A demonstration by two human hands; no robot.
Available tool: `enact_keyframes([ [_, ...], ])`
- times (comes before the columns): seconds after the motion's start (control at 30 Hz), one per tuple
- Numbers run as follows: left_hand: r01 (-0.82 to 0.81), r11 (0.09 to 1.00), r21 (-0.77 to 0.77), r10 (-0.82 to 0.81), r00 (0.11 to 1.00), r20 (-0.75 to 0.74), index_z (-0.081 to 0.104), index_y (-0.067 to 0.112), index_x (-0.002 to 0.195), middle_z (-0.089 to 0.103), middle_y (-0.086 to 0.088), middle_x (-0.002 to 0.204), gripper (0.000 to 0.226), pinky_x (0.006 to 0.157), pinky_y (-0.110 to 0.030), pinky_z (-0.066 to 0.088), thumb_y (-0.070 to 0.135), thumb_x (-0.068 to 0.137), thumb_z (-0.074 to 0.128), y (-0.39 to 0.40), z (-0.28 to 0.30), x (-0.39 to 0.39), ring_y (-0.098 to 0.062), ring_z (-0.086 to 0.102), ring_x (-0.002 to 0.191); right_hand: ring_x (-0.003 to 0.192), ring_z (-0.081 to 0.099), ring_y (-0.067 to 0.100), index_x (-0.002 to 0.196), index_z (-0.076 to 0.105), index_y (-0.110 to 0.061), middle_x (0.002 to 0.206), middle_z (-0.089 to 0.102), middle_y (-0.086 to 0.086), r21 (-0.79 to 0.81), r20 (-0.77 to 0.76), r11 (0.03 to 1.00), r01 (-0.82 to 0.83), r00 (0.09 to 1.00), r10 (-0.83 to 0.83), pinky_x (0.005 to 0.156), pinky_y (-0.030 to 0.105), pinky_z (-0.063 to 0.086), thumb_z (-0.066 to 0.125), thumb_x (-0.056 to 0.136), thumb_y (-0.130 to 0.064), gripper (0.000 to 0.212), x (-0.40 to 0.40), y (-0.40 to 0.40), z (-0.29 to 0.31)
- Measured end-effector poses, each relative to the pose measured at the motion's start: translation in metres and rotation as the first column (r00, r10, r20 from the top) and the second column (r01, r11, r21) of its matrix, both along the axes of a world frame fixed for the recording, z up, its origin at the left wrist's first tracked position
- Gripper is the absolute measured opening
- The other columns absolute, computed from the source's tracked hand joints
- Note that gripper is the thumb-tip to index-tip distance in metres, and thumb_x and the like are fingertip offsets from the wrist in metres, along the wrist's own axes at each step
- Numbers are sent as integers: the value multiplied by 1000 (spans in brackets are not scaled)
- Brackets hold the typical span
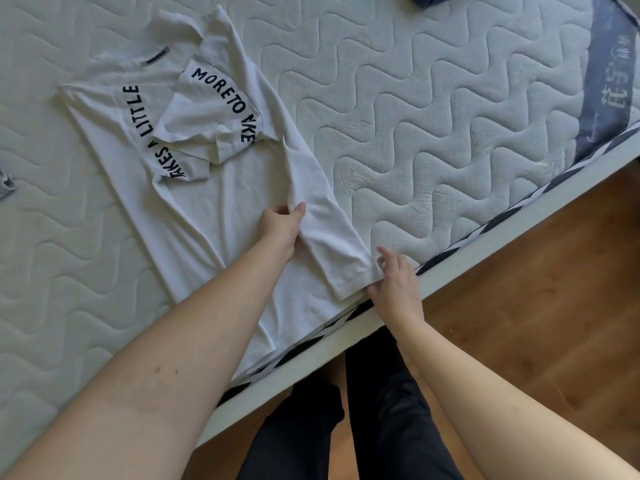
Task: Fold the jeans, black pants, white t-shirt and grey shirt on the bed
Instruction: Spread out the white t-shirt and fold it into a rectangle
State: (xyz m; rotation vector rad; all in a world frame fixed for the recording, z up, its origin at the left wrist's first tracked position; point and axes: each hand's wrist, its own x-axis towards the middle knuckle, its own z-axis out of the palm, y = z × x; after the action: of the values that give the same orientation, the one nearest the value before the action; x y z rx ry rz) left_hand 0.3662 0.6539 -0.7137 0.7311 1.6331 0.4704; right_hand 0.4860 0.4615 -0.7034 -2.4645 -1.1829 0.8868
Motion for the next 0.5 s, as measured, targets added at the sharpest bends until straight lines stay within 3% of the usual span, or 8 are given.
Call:
enact_keyframes([
  [0.1,193,962,-192,-159,970,182,60,7,107,67,-9,109,26,70,-35,58,18,87,72,-22,7,0,-25,66,96,111,50,21,130,51,-18,115,53,1,39,-39,998,45,998,-43,93,32,41,62,79,-5,53,-1,0,0],
  [0.2,365,898,-246,-321,925,201,58,2,112,66,-14,111,29,58,-29,57,7,86,71,-47,8,-3,-26,66,93,110,52,21,124,53,-18,115,54,1,47,-41,997,56,998,-55,88,37,45,59,78,3,52,-2,-1,0],
  [0.37,405,893,-195,-386,913,129,60,2,104,66,-13,106,18,51,-23,56,9,89,68,-71,3,-16,-23,66,82,104,52,19,124,56,-21,116,55,-1,59,-65,991,121,991,-117,76,32,42,42,81,13,56,2,-11,-1],
  [0.5,388,895,-218,-370,921,120,60,2,96,68,-17,98,15,50,-22,53,15,93,64,-94,1,-27,-19,67,67,103,55,21,116,60,-12,110,60,1,30,-28,991,132,991,-131,78,28,38,51,88,1,32,6,-19,2],
])
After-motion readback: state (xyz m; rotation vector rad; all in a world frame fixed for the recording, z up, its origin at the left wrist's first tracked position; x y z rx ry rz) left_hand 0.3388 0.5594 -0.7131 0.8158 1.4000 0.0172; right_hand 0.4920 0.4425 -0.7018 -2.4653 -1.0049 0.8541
